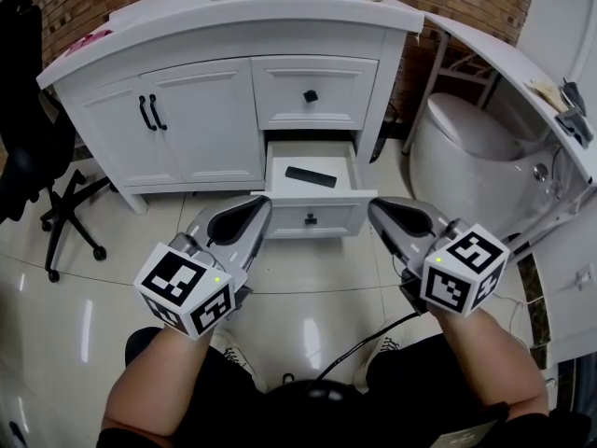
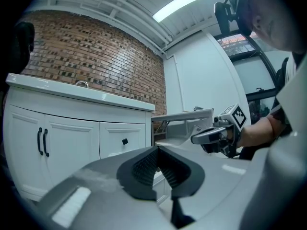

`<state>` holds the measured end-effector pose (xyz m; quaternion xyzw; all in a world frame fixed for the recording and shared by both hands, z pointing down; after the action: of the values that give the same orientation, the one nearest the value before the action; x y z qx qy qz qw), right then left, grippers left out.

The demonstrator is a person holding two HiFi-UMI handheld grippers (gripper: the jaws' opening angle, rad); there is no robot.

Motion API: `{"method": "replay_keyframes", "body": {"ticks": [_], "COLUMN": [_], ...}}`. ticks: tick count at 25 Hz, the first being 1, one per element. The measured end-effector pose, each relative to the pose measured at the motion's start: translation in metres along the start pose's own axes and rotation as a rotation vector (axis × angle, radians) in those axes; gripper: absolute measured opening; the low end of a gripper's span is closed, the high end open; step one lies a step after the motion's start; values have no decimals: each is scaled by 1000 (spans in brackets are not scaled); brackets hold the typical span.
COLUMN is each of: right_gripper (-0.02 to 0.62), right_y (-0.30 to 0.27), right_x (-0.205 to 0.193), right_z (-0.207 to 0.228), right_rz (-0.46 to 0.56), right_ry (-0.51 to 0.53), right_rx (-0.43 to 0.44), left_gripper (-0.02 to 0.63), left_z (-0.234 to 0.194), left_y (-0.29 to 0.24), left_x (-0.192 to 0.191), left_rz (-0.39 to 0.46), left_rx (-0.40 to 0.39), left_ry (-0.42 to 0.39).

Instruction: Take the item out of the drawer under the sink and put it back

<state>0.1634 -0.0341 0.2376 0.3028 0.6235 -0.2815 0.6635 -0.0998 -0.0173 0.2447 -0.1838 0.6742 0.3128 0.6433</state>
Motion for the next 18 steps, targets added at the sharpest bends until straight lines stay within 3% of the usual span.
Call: {"method": "replay_keyframes", "body": {"ticks": [18], "right_gripper": [6], "right_y": [-2], "right_x": [-4], "right_z": [0], "right_rz": [-7], "right_ry": [-38], "right_rx": [14], "left_gripper": [5], "left_z": [1], "left_y": [-2], "left_x": [-1], "left_rz": [-1], "left_rx": [1], "left_ry": [9]}}
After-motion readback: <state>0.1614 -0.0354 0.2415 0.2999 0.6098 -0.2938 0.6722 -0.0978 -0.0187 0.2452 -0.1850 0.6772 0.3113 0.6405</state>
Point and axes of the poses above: the fingertips, and each gripper's own axes: y backward along the fingers, z to its right, x out of its top, the point moved 9 cm from there along y, backward along the fingers, and after that the axes turned 14 degrees about z, right-handed, at the moved point
